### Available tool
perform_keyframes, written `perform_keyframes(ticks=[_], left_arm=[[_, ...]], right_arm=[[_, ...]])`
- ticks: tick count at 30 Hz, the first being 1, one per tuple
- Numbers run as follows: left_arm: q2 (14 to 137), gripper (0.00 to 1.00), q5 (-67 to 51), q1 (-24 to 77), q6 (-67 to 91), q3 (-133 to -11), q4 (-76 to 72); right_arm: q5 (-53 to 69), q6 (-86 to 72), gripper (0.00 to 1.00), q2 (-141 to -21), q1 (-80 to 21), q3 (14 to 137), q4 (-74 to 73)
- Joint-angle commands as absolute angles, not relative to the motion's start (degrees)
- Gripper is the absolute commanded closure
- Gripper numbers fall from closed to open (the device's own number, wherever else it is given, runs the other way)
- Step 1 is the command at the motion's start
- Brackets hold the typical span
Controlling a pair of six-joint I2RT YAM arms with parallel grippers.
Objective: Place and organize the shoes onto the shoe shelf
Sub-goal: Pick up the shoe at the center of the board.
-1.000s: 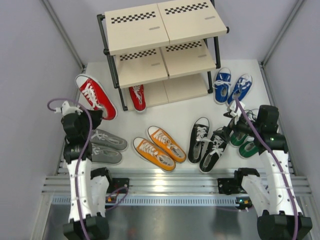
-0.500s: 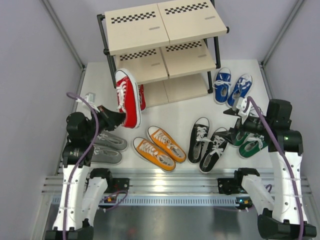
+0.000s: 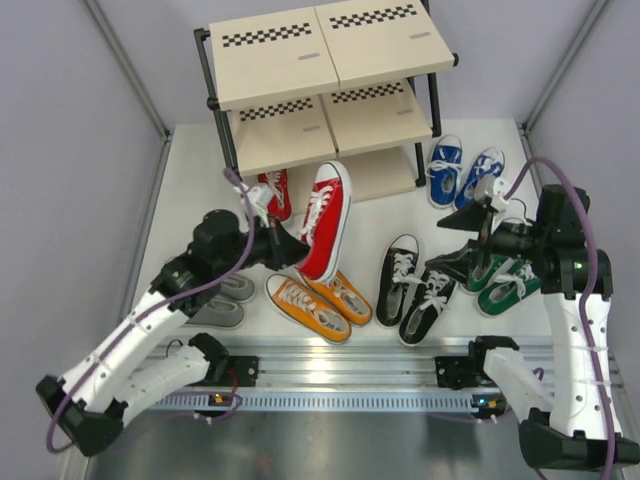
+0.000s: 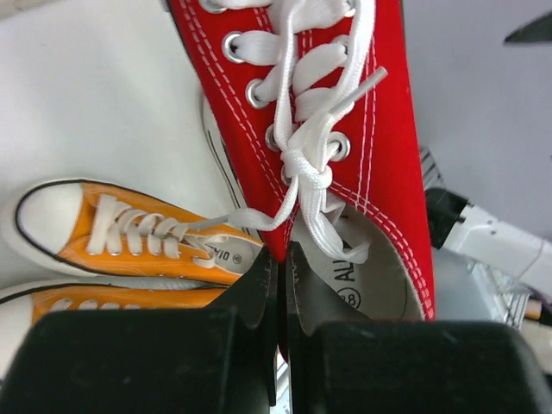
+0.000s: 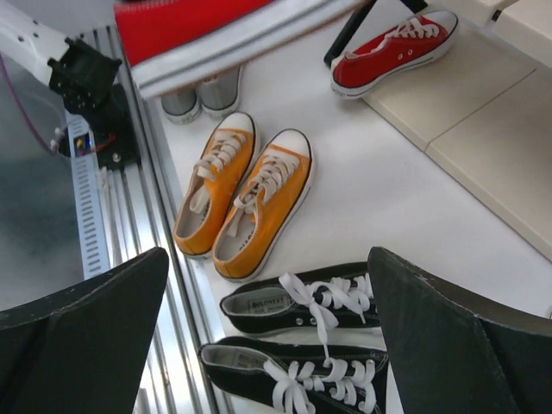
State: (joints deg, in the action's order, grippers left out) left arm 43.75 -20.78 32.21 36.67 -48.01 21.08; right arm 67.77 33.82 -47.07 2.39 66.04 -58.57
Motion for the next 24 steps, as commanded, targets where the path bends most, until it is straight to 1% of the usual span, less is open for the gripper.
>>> perform_keyframes(ticks=[1,3,4,5,7,8,10,11,13,15,18,21,24], left_arm=[[48.59,1.0,-7.33,44.51,34.28,-53.43,10.05],[53.41,1.0,-4.15,48.76,34.63,-55.02,7.48],[55.0,1.0,-3.26,52.35,34.8,-55.37,5.99],[56.59,1.0,-1.08,53.86,34.89,-56.5,3.54],[60.72,1.0,0.26,57.9,35.16,-57.13,1.07],[61.95,1.0,2.79,58.88,35.42,-57.48,-1.82],[65.03,1.0,3.95,61.25,35.86,-57.92,-4.03],[65.91,1.0,5.09,61.69,36.21,-58.09,-5.7],[68.11,1.0,5.36,62.66,37.09,-57.92,-7.99],[69.95,1.0,5.45,62.84,37.96,-57.92,-10.7],[71.97,1.0,5.19,63.54,39.19,-57.83,-13.7],[73.65,1.0,5.45,63.98,40.07,-58.01,-15.2],[74.96,1.0,5.36,65.03,40.34,-58.36,-16.35]], right_arm=[[70.22,19.8,0.01,-46.41,1.32,64.7,-46.51],[69.09,9.18,0.01,-45.36,1.14,62.68,-40.37],[68.56,5.4,0.01,-44.83,1.14,60.06,-33.47],[65.34,-3.95,0.01,-44.13,1.06,58.46,-29.83],[61.81,-10.69,0.01,-42.37,0.88,54.95,-24.2],[55.52,-14.81,0.01,-42.28,0.44,54.67,-24.69],[48.37,-16.87,0.01,-42.89,0.44,55.19,-29.24],[41.9,-17.48,0.01,-42.89,0.0,55.2,-30.49],[37.89,-18.45,0.01,-42.8,-1.41,53.98,-31.64],[36.91,-19.94,0.01,-41.93,-1.41,51.87,-30.42],[39.02,-22.58,0.05,-40.96,-1.41,47.82,-26.48],[42.88,-25.22,0.11,-41.75,-1.41,45.44,-22.44],[47.1,-28.03,0.2,-43.06,-1.41,44.39,-17.6]])
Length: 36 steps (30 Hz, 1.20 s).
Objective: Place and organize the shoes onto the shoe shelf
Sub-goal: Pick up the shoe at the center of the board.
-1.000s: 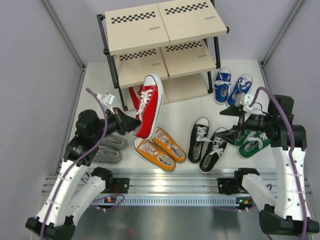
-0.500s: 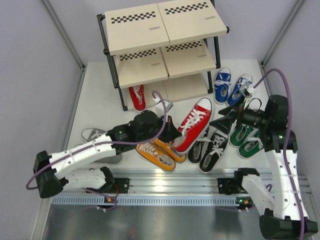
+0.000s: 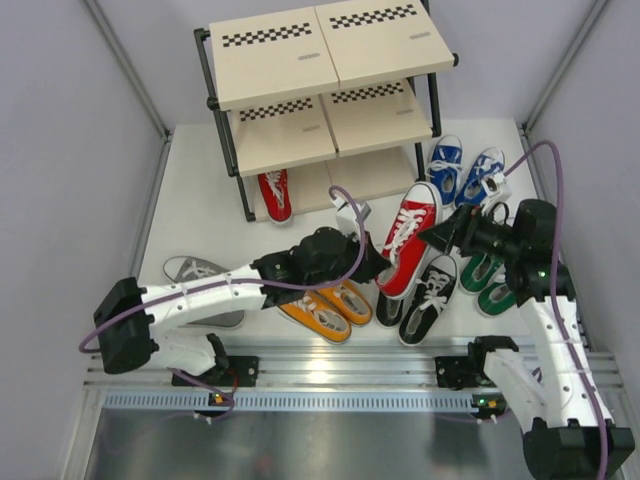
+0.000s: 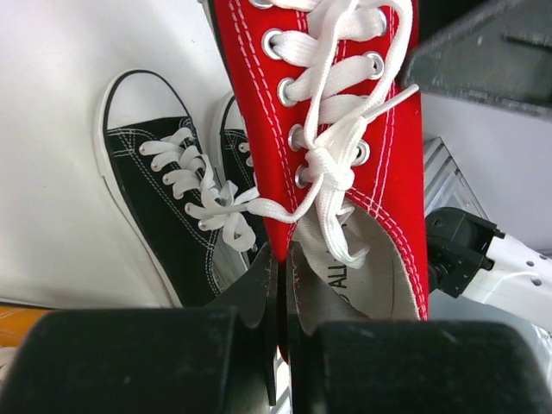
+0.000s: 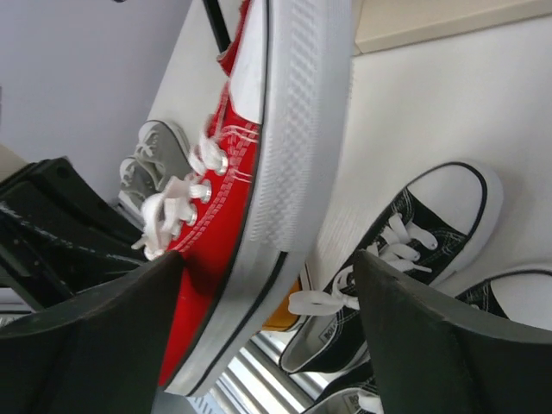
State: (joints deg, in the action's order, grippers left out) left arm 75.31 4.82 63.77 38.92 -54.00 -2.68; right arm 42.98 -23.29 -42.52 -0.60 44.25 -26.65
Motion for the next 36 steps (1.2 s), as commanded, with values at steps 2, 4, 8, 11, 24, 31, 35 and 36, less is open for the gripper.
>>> perform_keyframes(ticks=[2,4,8,11,24,31,35,36], left_arm=[[75.49,1.0,5.45,65.39,40.6,-58.27,-16.61],[75.76,1.0,5.27,65.65,40.78,-57.92,-16.79],[74.71,1.0,3.52,65.65,40.52,-55.47,-18.19],[71.65,0.92,2.12,65.65,39.99,-52.83,-20.29],[50.81,0.18,2.46,65.22,32.89,-37.53,-18.02],[49.92,0.11,-4.3,64.07,28.21,-38.58,-18.89],[53.95,0.1,-7.03,63.55,28.74,-40.25,-20.3],[54.49,0.1,-7.47,63.28,28.91,-40.34,-20.74]], right_arm=[[51.47,-29.35,0.31,-43.59,-1.41,43.69,-14.69],[55.0,-31.8,0.46,-43.94,-1.41,42.02,-8.31],[65.71,-34.02,0.73,-45.08,-1.32,38.15,3.68],[67.06,-29.11,0.89,-45.18,-0.62,38.06,1.07],[73.56,-23.99,1.0,-43.68,-0.61,37.27,1.93],[78.66,-22.42,1.0,-42.8,-4.91,36.83,3.43],[80.68,-21.88,1.0,-42.36,-6.59,36.91,3.25],[80.86,-21.62,1.0,-42.19,-6.85,37.0,3.08]])
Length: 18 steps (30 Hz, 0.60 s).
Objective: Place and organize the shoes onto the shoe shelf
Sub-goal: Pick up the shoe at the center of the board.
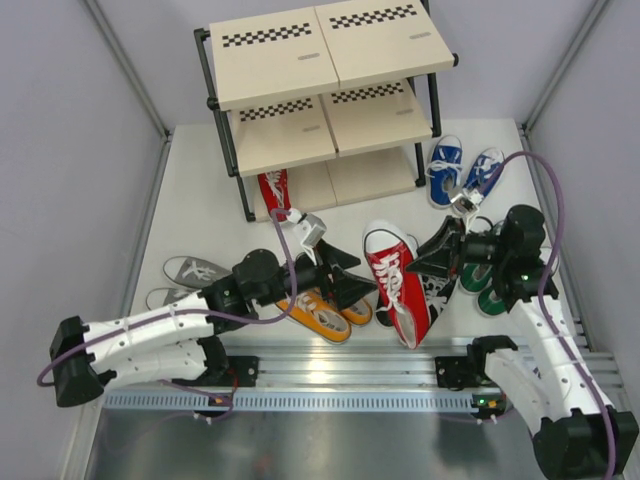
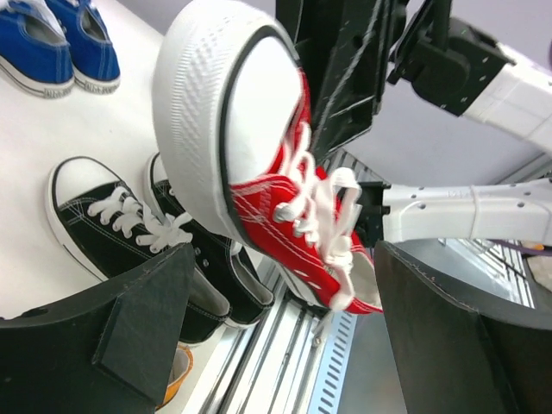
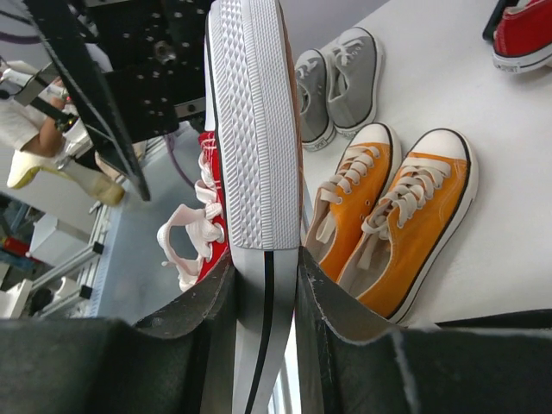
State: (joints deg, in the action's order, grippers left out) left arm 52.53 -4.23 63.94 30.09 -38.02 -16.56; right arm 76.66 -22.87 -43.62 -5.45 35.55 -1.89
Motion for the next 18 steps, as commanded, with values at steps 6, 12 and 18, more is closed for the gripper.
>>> perform_keyframes(ticks=[6,12,18], left_arm=[[58.44,0.1,-14.23,59.33,32.26,-40.16,-27.77],[61.87,0.15,-18.8,59.24,33.92,-42.45,-31.2],[64.42,0.82,-18.81,58.8,36.38,-42.72,-31.11]], right_arm=[[81.65,-21.01,1.0,-42.36,-8.79,36.83,2.64],[81.47,-20.3,1.0,-43.15,-9.93,36.83,2.2],[80.42,-19.52,0.95,-44.3,-10.19,37.35,1.59]])
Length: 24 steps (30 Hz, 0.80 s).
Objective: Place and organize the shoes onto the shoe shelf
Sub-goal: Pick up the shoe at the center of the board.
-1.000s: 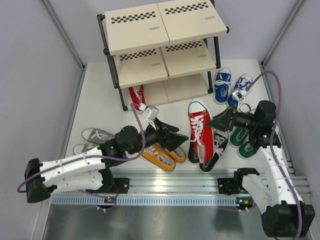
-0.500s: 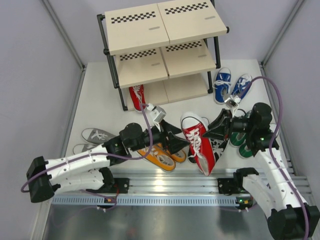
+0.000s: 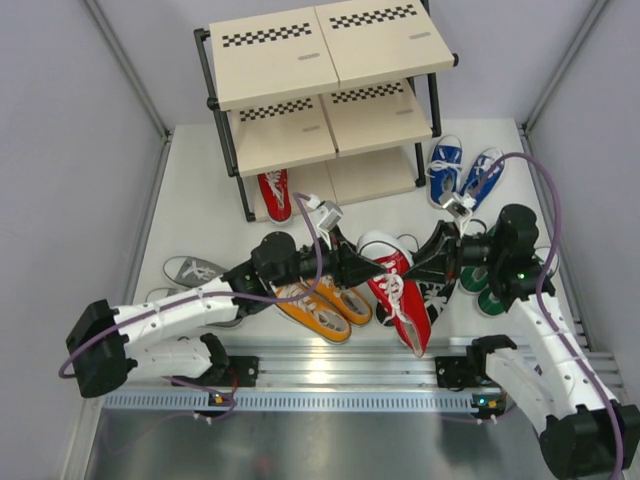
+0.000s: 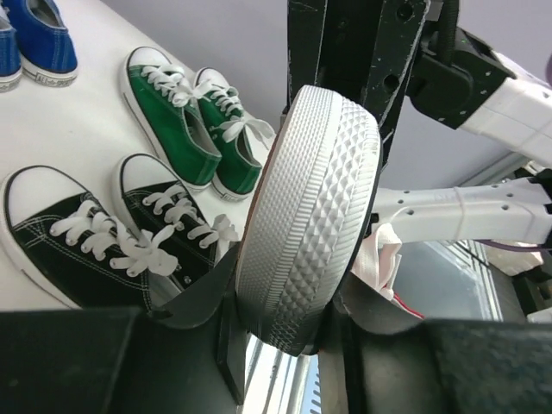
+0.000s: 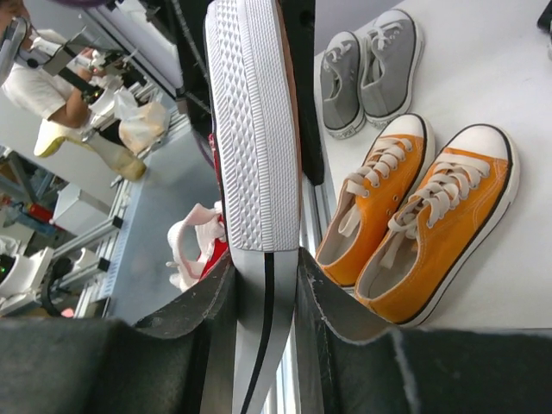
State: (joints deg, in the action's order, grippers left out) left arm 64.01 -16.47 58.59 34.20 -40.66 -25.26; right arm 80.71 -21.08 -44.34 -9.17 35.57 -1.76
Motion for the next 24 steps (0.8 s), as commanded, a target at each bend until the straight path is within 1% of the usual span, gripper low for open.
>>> perform_keyframes(ticks=[1,2,4,5,6,7,8,9,10,11,14,16,18,20,24], left_arm=[[63.81,0.99,-16.81,58.71,36.91,-42.19,-31.11],[63.29,1.0,-15.57,58.62,37.18,-41.06,-31.11],[61.36,1.0,-11.63,58.62,38.05,-39.73,-30.68],[60.74,1.0,-10.64,58.54,38.32,-39.29,-29.63],[59.25,1.0,-9.24,58.27,38.84,-38.07,-28.92],[58.46,1.0,-8.18,57.58,40.5,-37.45,-28.13],[57.66,1.0,-5.56,57.05,41.39,-36.83,-27.43],[56.18,1.0,-4.32,56.61,42.53,-35.7,-25.42],[55.38,1.0,-3.44,55.38,44.8,-34.9,-24.97],[54.76,1.0,-1.51,54.68,46.22,-34.37,-24.35],[53.0,1.0,-0.62,52.3,50.17,-32.52,-23.38],[52.65,1.0,2.28,51.6,51.58,-32.34,-23.47],[52.99,1.0,3.34,51.5,52.29,-32.26,-24.08],[53.61,1.0,3.95,51.5,53.0,-32.78,-24.26],[55.54,1.0,4.04,51.42,53.87,-33.22,-26.36]], right_arm=[[79.46,-19.08,0.91,-44.21,-10.11,37.53,0.19],[78.58,-17.33,0.71,-44.12,-10.11,37.96,-1.74],[76.82,-14.52,0.55,-43.6,-10.11,38.84,-7.26],[75.77,-9.98,0.34,-43.33,-10.11,40.5,-11.12],[70.8,-6.02,0.26,-42.9,-9.76,42.08,-16.03],[68.4,-2.15,0.19,-42.37,-9.58,43.67,-20.35],[65.59,4.59,0.08,-42.02,-9.58,46.9,-27.87],[60.26,7.09,0.05,-41.92,-9.58,48.5,-30.82],[58.9,9.21,0.04,-42.18,-9.58,49.99,-33.72],[57.41,14.27,0.01,-42.54,-9.67,53.14,-39.58],[50.03,21.15,0.01,-43.5,-11.68,56.76,-46.04],[43.55,23.54,0.01,-43.59,-15.63,57.39,-49.82],[40.09,25.83,0.04,-43.59,-20.1,57.22,-51.32],[36.31,27.33,0.1,-43.77,-22.57,56.69,-51.77],[31.92,28.04,0.16,-45.61,-27.76,55.64,-50.81]])
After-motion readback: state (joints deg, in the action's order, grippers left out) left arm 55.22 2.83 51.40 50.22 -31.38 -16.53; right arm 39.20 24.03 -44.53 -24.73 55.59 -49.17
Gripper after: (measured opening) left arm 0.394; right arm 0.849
